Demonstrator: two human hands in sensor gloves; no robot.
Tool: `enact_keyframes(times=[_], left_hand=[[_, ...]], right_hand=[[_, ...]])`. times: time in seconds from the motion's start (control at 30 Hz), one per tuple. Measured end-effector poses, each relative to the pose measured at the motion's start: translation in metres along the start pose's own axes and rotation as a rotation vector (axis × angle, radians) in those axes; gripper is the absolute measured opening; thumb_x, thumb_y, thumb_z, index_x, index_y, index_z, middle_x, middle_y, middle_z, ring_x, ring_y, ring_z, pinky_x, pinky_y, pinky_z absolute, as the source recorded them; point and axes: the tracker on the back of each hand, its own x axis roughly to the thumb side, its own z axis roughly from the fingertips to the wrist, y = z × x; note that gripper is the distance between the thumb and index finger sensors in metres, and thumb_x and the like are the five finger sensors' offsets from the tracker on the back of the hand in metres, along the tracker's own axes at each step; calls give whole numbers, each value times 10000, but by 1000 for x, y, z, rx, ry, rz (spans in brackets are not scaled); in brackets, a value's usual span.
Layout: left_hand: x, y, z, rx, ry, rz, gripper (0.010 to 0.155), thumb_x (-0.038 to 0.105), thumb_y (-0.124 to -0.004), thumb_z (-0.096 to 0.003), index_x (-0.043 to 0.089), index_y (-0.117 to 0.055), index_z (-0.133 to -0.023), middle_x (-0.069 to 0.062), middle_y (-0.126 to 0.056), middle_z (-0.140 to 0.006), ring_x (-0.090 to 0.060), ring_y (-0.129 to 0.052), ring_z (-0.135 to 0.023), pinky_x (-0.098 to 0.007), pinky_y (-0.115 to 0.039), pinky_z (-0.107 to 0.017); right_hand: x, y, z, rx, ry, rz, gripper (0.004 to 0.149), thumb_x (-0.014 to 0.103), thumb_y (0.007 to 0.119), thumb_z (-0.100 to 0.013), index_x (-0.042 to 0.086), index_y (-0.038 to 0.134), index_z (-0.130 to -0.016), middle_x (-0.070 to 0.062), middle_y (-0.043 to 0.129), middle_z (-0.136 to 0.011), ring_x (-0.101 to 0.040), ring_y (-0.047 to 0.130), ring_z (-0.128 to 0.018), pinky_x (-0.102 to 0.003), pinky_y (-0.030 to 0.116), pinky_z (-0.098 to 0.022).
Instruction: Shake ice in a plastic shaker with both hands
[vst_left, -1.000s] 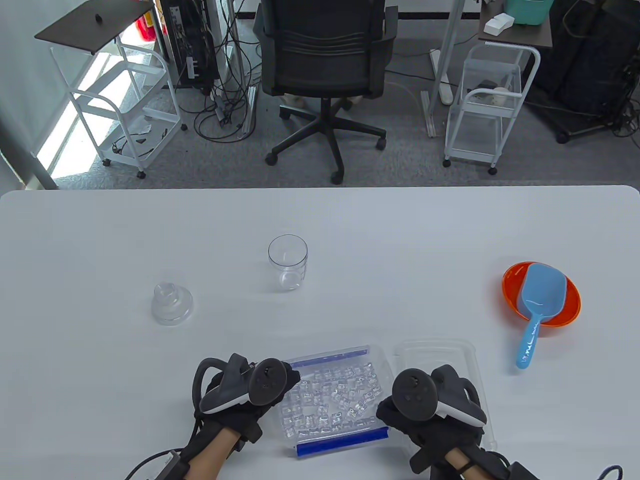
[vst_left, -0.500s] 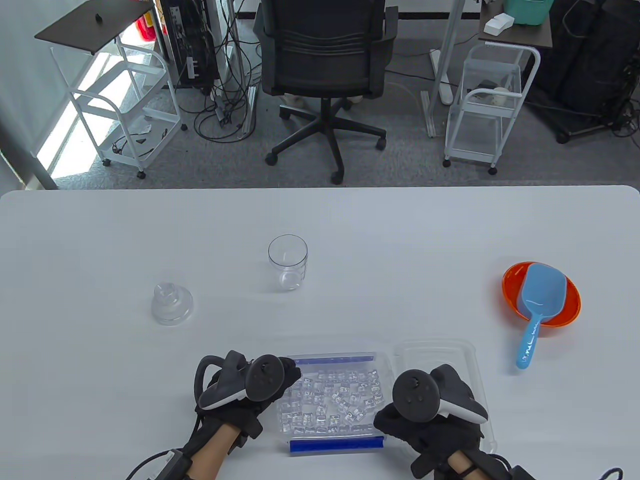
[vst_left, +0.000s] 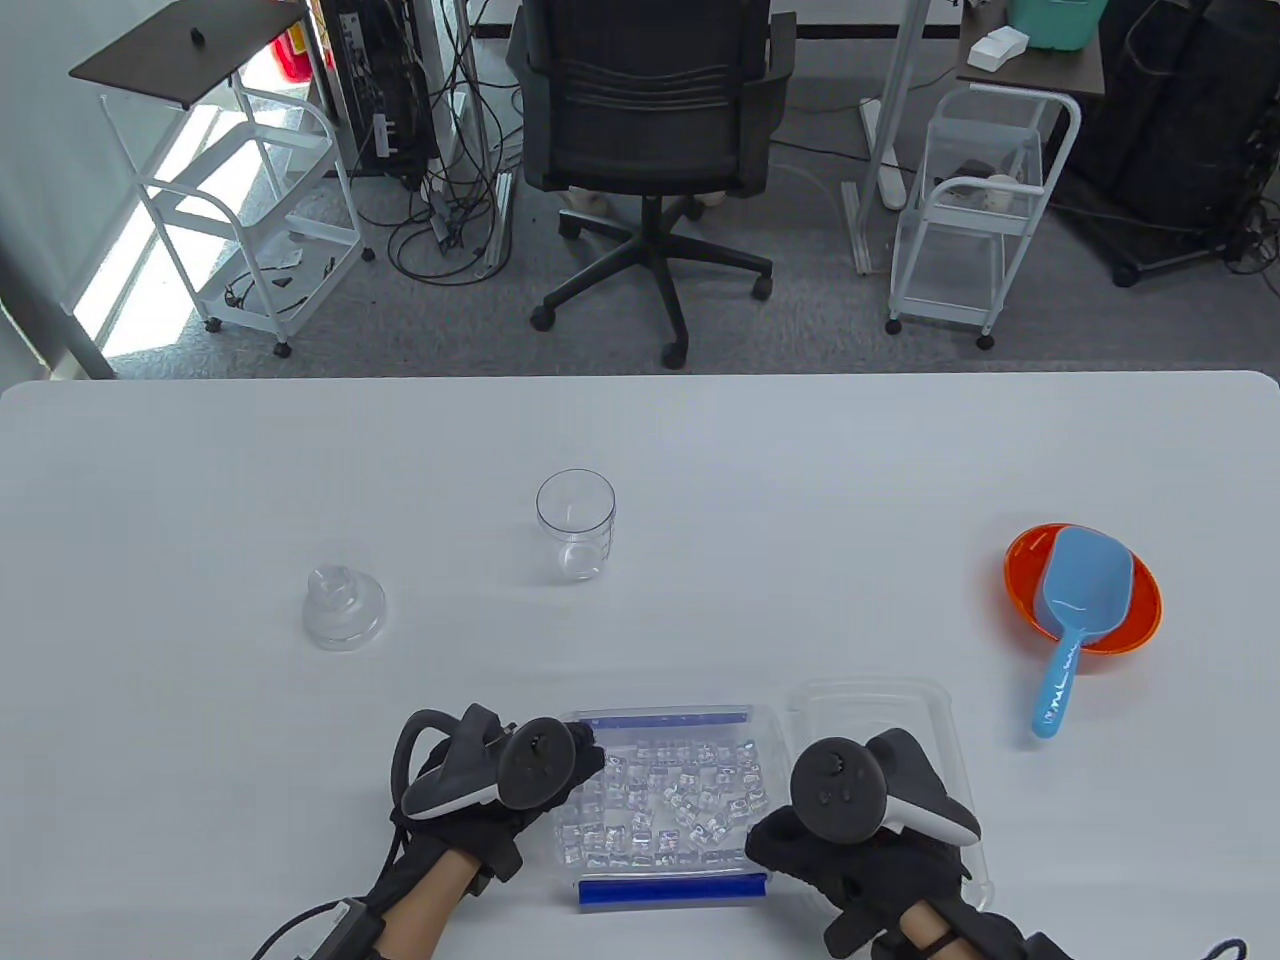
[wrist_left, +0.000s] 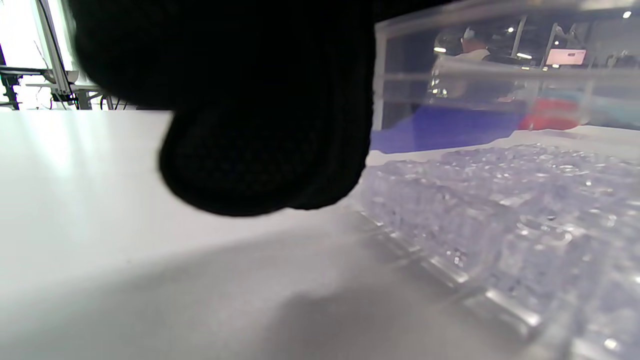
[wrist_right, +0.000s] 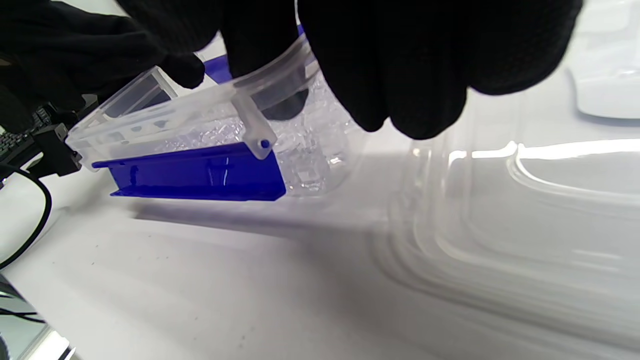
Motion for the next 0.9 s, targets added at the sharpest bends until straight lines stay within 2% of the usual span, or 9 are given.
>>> enact_keyframes(times=[0.03,0.07,0.2,0.37,0.47,0.63,0.8,0.9], left_hand=[[1,2,1,5,-6,-3,485,595,-497,-616,379,-768,-955,-120,-1056,-630,-235,-1065,-365,-277,-875,-250],[1,4,2,10,-20,-2,504,595,-499,-615,361,-765,-973,-122,-1056,-632,-237,-1066,-368,-277,-877,-252],[1,13,6,17,-24,30,550,598,-501,-613,315,-754,-1010,-127,-1055,-636,-241,-1065,-374,-281,-877,-256],[4,22,14,58,-48,49,564,595,-504,-611,291,-756,-1014,-133,-1055,-639,-247,-1066,-374,-285,-878,-256],[4,28,19,109,-48,37,573,591,-503,-611,270,-757,-1013,-130,-1056,-639,-244,-1068,-372,-283,-878,-255],[-3,31,22,116,-32,78,590,585,-498,-615,240,-734,-1032,-144,-1047,-660,-253,-1065,-391,-288,-879,-266],[-9,31,23,128,-18,100,592,578,-500,-617,229,-729,-1035,-147,-1044,-665,-258,-1065,-394,-290,-878,-268],[-14,29,23,124,-7,84,592,577,-499,-617,226,-729,-1035,-146,-1046,-663,-256,-1066,-393,-290,-880,-267]], right_hand=[[-1,-2,3,6,-3,-13,567,407,618,-589,32,748,-994,-371,862,-736,-551,921,-619,-671,757,-445],[-1,-5,7,4,-2,-27,579,415,614,-591,43,718,-1022,-377,860,-763,-563,912,-633,-678,750,-451],[-6,-18,29,-51,-21,-132,602,437,600,-599,47,683,-1050,-350,843,-857,-577,871,-698,-689,723,-482],[-32,-43,61,-264,43,-301,681,470,590,-602,0,556,-1094,-359,709,-974,-617,746,-810,-725,653,-525],[-67,-62,82,-454,177,-452,756,493,595,-601,-64,472,-1098,-400,614,-1016,-675,647,-843,-752,608,-533],[-124,-77,101,-578,321,-824,897,524,601,-604,-172,286,-1075,-506,417,-1027,-748,502,-855,-794,526,-543],[-185,-72,106,-660,656,-986,930,533,616,-596,-153,190,-1058,-493,335,-1039,-733,447,-883,-796,481,-571],[-218,-58,107,-680,792,-1136,908,546,597,-602,-147,225,-1057,-469,419,-1026,-697,536,-866,-751,545,-580]])
